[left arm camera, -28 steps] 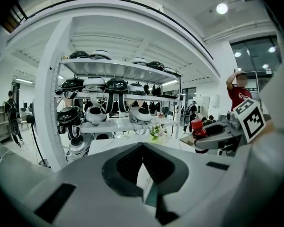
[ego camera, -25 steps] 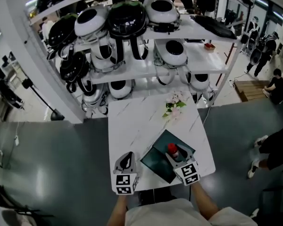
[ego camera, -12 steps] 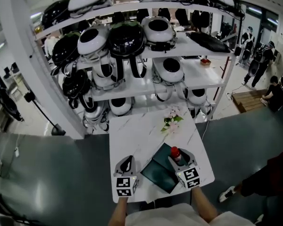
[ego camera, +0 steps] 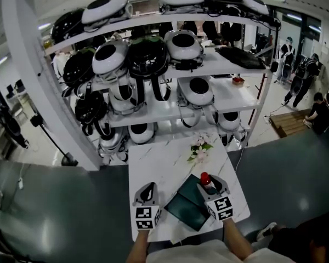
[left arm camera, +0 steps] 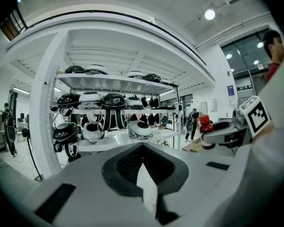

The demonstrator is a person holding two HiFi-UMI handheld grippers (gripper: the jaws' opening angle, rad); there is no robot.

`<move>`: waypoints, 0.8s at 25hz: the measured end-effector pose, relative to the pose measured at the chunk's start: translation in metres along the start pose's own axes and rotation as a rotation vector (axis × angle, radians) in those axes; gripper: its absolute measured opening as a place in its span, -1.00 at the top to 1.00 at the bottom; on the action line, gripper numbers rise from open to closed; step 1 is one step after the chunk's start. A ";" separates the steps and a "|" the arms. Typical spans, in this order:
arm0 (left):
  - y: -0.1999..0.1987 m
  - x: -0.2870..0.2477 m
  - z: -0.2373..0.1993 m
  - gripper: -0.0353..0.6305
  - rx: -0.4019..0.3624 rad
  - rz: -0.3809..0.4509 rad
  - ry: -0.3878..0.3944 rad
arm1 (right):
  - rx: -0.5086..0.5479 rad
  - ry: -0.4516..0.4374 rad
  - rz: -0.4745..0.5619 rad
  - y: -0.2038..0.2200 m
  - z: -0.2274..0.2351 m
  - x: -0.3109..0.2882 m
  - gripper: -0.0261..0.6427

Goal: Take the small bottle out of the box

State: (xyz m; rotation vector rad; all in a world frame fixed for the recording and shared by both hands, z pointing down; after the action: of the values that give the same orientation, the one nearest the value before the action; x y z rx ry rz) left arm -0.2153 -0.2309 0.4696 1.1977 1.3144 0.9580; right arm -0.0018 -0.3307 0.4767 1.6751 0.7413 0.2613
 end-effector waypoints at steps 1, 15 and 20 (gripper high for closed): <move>-0.001 0.000 0.000 0.84 0.000 0.001 0.000 | 0.000 0.001 0.000 0.000 0.000 0.000 0.22; 0.002 -0.002 0.008 0.84 -0.005 -0.011 0.002 | 0.004 -0.013 -0.014 0.003 0.002 0.002 0.22; 0.008 -0.003 0.008 0.84 -0.005 -0.020 0.001 | 0.009 -0.026 -0.023 0.008 -0.003 0.002 0.22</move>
State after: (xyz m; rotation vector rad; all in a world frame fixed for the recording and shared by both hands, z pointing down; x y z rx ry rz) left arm -0.2067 -0.2328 0.4767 1.1782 1.3224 0.9470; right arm 0.0005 -0.3282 0.4841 1.6742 0.7424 0.2198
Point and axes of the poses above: the fingertips, and each gripper's own axes: x backward along the fingers, z to its right, y out of its underside, the point moved 4 cm from there along x, backward along the fingers, and after that the axes turned 7 degrees about x, right-handed, at the moved point
